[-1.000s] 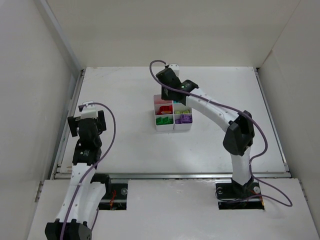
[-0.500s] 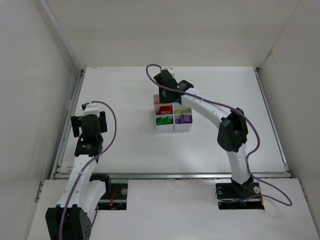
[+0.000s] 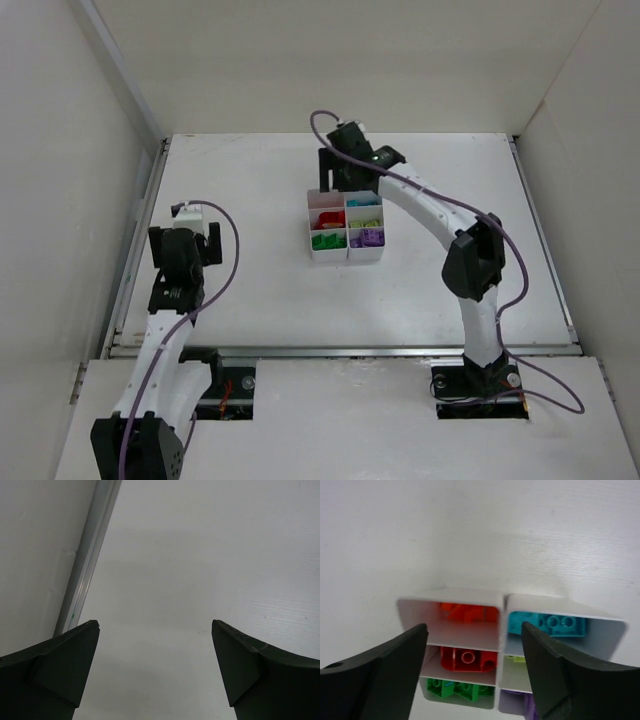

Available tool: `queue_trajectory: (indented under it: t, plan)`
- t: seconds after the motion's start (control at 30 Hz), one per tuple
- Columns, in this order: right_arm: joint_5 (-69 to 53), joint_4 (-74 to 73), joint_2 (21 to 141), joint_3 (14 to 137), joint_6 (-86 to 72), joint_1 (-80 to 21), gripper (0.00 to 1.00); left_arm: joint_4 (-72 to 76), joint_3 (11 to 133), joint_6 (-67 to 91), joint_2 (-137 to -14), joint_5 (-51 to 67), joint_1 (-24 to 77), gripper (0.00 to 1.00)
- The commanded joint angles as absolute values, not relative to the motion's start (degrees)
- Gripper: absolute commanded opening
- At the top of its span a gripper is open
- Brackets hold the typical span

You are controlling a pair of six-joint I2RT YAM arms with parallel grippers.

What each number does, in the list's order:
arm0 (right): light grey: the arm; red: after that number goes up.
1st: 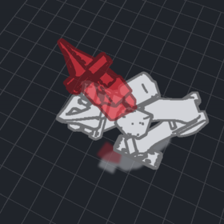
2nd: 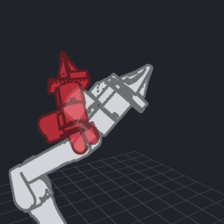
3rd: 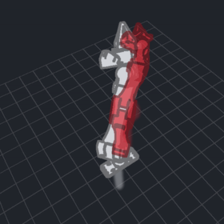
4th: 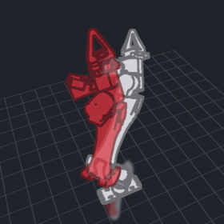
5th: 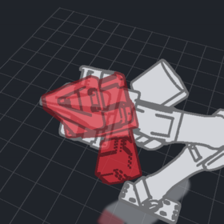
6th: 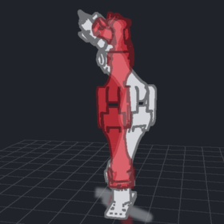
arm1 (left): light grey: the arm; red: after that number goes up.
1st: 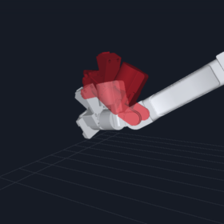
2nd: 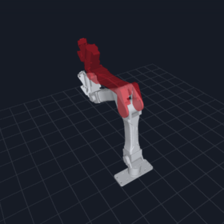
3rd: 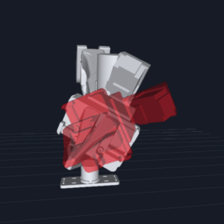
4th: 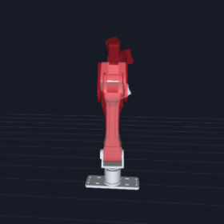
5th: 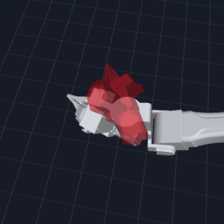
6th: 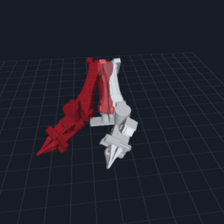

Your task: Sort the legos into containers by color

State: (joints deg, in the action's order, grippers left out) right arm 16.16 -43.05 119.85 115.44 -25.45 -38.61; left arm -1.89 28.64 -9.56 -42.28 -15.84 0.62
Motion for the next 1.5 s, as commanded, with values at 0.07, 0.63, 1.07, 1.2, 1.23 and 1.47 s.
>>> queue_trajectory:
  t: [0.07, 0.63, 1.07, 1.2, 1.23, 1.47]
  plan:
    - [15.7, -40.7, 109.9, 118.2, -21.9, -23.4, 0.85, 0.0, 35.6, -11.4, -50.2, -10.4, 0.4, 1.0]
    - [24.1, -33.6, 101.6, 106.4, -16.3, 2.4, 1.0, 7.5, 60.1, -5.8, -75.5, -12.5, 0.4, 1.0]
    - [27.6, -31.4, 100.5, 106.3, -14.3, 2.4, 1.0, 4.4, 73.3, -1.5, -88.1, -9.6, 0.9, 1.0]
    - [27.6, -30.8, 100.5, 106.3, -13.8, 2.4, 1.0, 4.4, 73.3, -1.5, -88.7, -10.6, 2.2, 1.0]
    - [27.6, -30.8, 100.5, 106.8, -13.8, 2.4, 1.0, 4.9, 73.3, -1.5, -88.7, -10.6, 2.2, 1.0]
    - [27.6, -29.6, 100.5, 106.7, -13.3, 2.4, 1.0, 4.9, 72.2, -1.5, -88.7, -10.6, 2.2, 1.0]
